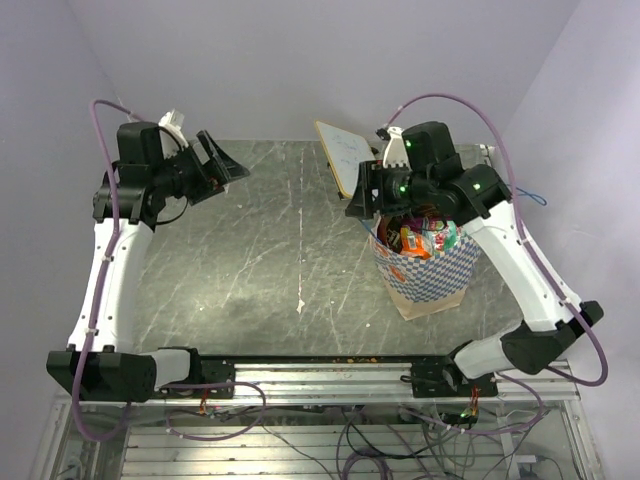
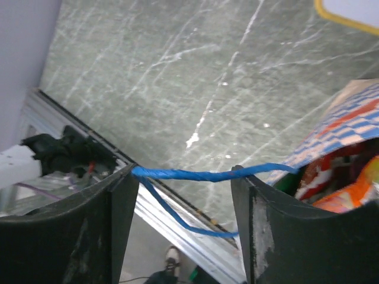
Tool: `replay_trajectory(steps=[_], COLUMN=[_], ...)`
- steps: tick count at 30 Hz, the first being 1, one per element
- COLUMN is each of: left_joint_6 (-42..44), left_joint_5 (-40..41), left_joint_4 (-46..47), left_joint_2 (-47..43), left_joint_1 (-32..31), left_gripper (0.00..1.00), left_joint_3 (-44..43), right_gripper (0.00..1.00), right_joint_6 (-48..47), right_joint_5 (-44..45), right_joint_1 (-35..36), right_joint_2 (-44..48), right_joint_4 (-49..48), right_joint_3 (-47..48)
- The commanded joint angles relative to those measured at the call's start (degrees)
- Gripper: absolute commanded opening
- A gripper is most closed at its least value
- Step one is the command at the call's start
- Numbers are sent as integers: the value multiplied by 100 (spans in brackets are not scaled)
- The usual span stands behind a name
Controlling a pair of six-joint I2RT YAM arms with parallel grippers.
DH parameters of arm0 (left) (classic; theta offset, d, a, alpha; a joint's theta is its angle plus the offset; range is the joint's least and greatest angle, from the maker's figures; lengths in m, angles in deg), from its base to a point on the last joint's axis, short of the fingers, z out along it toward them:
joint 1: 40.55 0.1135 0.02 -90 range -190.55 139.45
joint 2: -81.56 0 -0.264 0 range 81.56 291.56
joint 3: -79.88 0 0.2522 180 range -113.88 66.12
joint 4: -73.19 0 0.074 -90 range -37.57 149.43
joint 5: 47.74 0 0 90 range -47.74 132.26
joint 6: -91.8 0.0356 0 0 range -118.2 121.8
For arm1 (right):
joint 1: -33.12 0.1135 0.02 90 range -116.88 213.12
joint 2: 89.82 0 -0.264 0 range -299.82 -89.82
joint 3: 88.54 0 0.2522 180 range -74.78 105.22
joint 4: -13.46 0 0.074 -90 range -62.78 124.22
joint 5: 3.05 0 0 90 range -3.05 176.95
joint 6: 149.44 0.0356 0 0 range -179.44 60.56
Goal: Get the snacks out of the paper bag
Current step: Adjust the paper bag at the center of the board.
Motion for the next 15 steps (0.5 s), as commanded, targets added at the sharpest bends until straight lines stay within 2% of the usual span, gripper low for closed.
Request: replay_trajectory(steps=[1,3,7,9,10,12,15], left_joint_6=[739,1031,1176,1173,1171,1163,1155], left_joint_5=[433,907,1282,1284,1295,1304,1243], left_joint_4=[-102,-297,-432,-422,-425,-425,-456], left_joint_2=[50,102,150,170,182,224,257], left_joint_1=[-425,-698,-863,-853,-850,-827,-802], left_gripper=[96,98,99,98,98,98,98], left_joint_3=[-688,-912,-1055,-1044,-1044,-1061,-1083], right_gripper=[69,74,76,76,77,81,82], right_joint_6=[-418,-449,-96,218,448,1009,1285], right_joint_5=[713,1064,2030,2983,3890,5122,5973], right_joint_1=[7,4,6,6,6,-34,-545], right_joint_2=[518,832,1160,1256,1249,1095,784], right_joint_4=[392,447,505,672,887,1481,1975], right_joint_3=[188,191,357,429,484,759,1116])
